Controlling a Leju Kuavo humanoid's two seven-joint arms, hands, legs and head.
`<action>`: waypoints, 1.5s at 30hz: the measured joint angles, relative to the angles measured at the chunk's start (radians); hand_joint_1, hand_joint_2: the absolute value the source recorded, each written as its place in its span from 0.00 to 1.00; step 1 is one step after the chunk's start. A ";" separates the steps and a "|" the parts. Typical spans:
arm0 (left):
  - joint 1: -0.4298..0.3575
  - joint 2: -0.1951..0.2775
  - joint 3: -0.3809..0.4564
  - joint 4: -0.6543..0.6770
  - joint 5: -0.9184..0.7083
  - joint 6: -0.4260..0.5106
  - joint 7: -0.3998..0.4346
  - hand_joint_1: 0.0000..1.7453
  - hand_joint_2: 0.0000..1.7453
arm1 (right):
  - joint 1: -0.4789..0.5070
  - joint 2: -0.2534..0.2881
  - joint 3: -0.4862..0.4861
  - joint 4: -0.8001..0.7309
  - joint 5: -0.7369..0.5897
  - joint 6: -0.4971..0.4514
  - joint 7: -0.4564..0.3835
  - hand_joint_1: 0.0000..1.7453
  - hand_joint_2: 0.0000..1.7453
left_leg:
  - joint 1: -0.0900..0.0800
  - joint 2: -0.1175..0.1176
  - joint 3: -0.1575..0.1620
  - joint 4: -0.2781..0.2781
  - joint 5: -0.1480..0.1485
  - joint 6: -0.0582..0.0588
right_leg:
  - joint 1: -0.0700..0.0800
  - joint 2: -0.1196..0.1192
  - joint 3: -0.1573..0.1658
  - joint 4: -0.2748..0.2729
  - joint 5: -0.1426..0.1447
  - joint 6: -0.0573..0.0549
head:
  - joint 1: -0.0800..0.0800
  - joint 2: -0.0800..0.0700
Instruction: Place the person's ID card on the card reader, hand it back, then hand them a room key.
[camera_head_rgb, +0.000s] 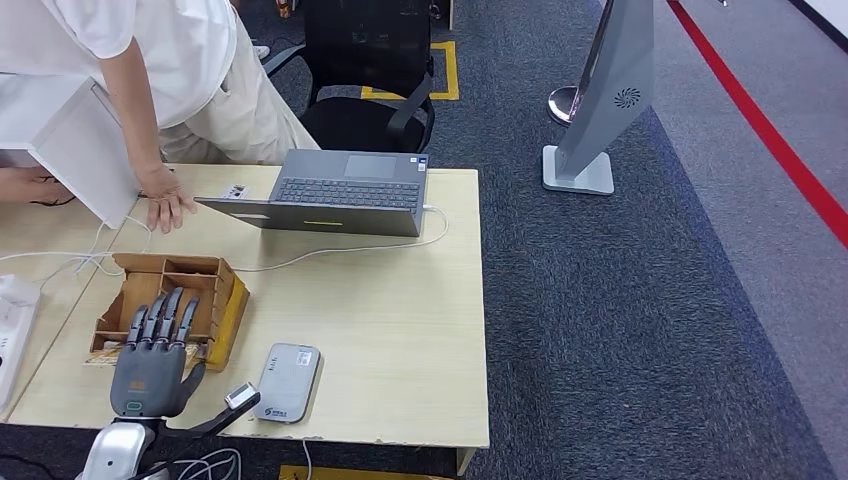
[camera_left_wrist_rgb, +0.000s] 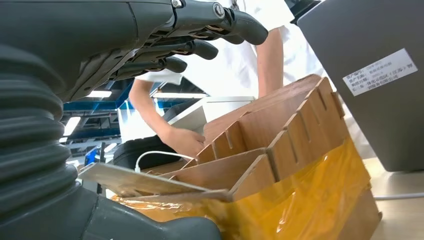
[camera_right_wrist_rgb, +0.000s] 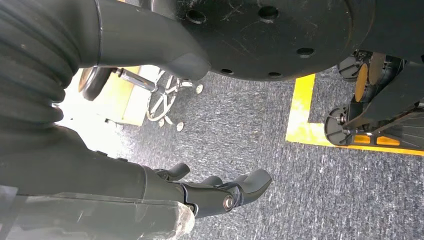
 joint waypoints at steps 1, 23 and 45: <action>0.004 0.003 0.000 0.000 0.002 0.000 0.001 0.00 1.00 | 0.000 0.000 0.000 0.000 0.000 0.000 0.001 0.00 1.00 | 0.000 0.000 0.000 0.000 0.000 0.000 | 0.000 0.000 0.000 0.000 0.000 0.000 | 0.000 0.000; 0.054 0.020 0.076 -0.013 0.032 0.000 -0.063 0.25 1.00 | 0.000 -0.001 0.000 0.000 -0.007 0.001 0.007 0.00 1.00 | 0.000 0.000 0.000 0.000 0.000 0.000 | 0.000 0.000 0.000 0.000 0.000 0.000 | 0.000 0.000; 0.043 -0.006 0.153 -0.012 0.066 0.002 -0.176 1.00 1.00 | 0.000 -0.001 0.000 0.000 -0.006 0.003 0.008 0.00 1.00 | 0.000 0.000 0.000 0.000 0.000 0.000 | 0.000 0.000 0.000 0.000 0.000 0.000 | 0.000 0.000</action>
